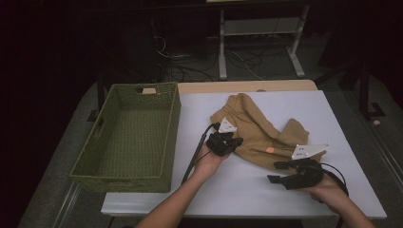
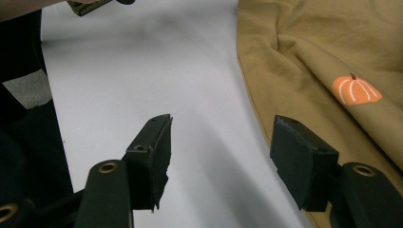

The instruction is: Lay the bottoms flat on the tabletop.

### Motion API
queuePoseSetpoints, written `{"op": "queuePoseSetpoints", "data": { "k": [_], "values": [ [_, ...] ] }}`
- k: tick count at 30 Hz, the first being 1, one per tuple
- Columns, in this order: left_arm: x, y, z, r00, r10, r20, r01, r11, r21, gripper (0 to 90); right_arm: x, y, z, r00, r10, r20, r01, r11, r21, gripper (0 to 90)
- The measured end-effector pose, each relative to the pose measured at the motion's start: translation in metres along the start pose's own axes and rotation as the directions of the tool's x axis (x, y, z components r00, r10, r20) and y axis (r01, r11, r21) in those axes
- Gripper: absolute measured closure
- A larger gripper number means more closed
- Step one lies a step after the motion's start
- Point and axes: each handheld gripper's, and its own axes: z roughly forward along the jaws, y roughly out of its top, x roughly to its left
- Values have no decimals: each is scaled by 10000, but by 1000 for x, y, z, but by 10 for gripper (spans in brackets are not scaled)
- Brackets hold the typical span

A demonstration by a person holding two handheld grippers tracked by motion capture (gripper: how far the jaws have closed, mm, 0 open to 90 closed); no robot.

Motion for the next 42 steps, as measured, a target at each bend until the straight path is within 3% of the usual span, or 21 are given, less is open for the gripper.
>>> {"op": "queuePoseSetpoints", "data": {
  "k": [2, 4, 8, 11, 14, 17, 19, 22, 24, 27, 30, 35, 42],
  "values": [
    [-2, -2, 0, 10000, 57, 63, -57, 10000, 80, 885, 0, 0, 0, 10000, 5, 5, -5, 10000, -4, 392],
    [-4, -5, 1, 9998, 102, 147, -107, 9995, 310, 756, 0, 0, 0, 10000, 6, 25, -6, 10000, 11, 393],
    [-10, -15, 5, 9995, 286, 150, -296, 9970, 718, 616, -1, -1, -1, 10000, 19, 38, -19, 10000, 28, 392],
    [-12, -21, 11, 9989, 246, 395, -283, 9949, 970, 521, -1, -1, -1, 10000, 10, 47, -10, 10000, 2, 393],
    [-15, -23, 17, 9988, 349, 357, -385, 9935, 1069, 465, -1, -1, -1, 10000, 2, 46, -3, 10000, 59, 392],
    [-18, -25, 23, 9970, 767, 68, -769, 9895, 1224, 479, -1, -1, 0, 10000, 21, 57, -22, 10000, 80, 393],
    [-20, -26, 23, 9910, 1317, -237, -1275, 9831, 1313, 531, -2, -1, -1, 10000, 25, 65, -25, 10000, 63, 393],
    [-22, -27, 24, 9830, 1722, -639, -1627, 9777, 1330, 650, -2, -1, 0, 10000, 29, 60, -29, 10000, 78, 393],
    [-21, -27, 24, 9810, 1781, -763, -1673, 9772, 1304, 710, -1, -1, 0, 10000, 21, 32, -21, 10000, 75, 393],
    [-18, -27, 25, 9820, 1687, -854, -1575, 9796, 1245, 815, -1, -1, 1, 10000, -11, 13, 11, 10000, 82, 393],
    [-16, -26, 24, 9864, 1468, -745, -1373, 9833, 1193, 852, -1, -1, 1, 10000, 20, 14, -20, 10000, 81, 393],
    [-9, -24, 21, 9955, 838, -442, -793, 9924, 942, 865, -1, -1, 0, 10000, 32, -10, -32, 10000, 62, 393],
    [-2, -13, 4, 9990, 300, -325, -296, 9995, 127, 866, -1, 0, -1, 10000, 6, -20, -6, 10000, 8, 393]
  ]
}}
